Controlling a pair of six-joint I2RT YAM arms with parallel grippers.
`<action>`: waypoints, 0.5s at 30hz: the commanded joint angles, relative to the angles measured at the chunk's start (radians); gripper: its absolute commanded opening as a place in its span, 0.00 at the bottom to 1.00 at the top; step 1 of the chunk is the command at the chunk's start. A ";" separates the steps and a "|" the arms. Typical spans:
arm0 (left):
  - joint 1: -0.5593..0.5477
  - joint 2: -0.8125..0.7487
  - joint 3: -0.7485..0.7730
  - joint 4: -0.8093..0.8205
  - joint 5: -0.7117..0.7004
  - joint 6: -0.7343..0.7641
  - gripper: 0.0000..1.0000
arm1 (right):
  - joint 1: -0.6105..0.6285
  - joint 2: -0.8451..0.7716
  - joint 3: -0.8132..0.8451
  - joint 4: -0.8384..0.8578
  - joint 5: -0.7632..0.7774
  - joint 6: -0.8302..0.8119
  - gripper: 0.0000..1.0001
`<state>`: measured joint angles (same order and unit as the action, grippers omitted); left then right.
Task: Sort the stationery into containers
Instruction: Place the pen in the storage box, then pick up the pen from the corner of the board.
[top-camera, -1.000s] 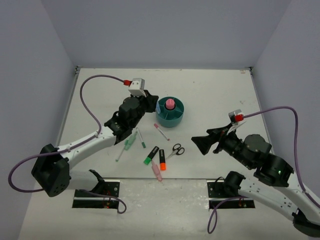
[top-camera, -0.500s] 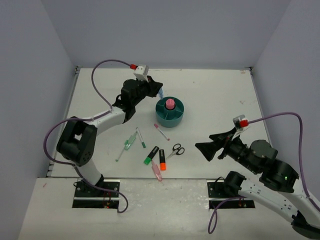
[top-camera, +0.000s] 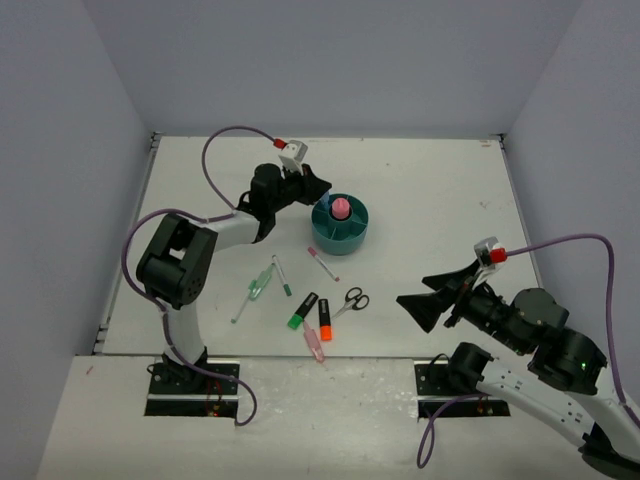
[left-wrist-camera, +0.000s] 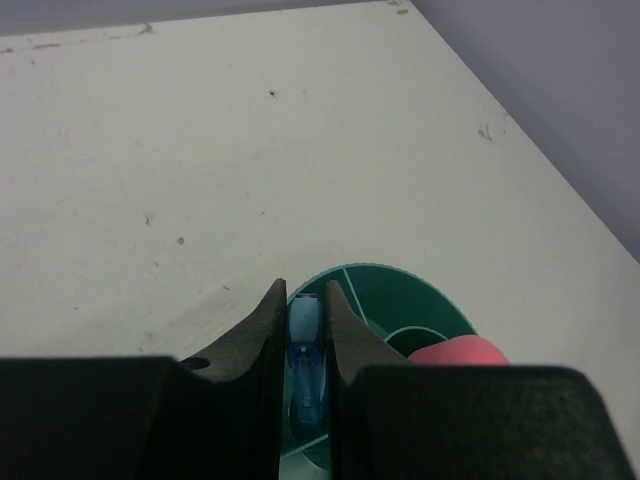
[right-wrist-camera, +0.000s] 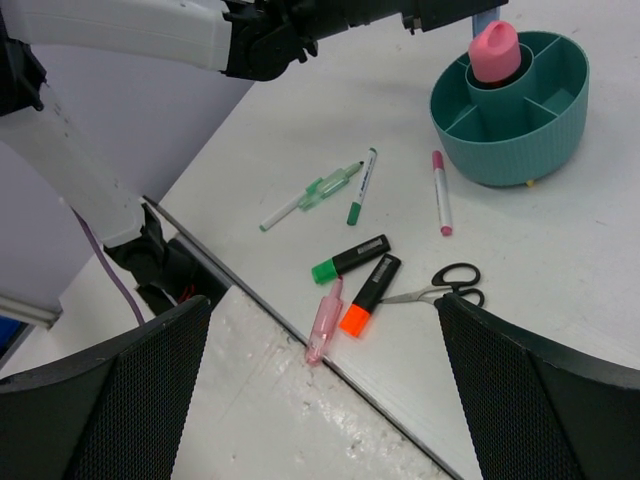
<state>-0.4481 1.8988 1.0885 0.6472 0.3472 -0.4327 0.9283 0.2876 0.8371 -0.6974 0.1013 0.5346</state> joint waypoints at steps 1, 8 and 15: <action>0.008 0.014 0.039 0.069 0.033 0.002 0.00 | 0.000 -0.012 -0.001 -0.016 -0.022 -0.005 0.99; 0.005 -0.055 0.013 0.058 0.031 -0.009 0.61 | 0.000 0.015 -0.023 0.010 -0.049 -0.015 0.99; 0.006 -0.335 0.023 -0.172 -0.151 -0.018 0.96 | 0.000 0.108 -0.078 0.101 -0.053 -0.010 0.99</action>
<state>-0.4470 1.7739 1.0822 0.5942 0.3276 -0.4533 0.9283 0.3228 0.7948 -0.6758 0.0575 0.5250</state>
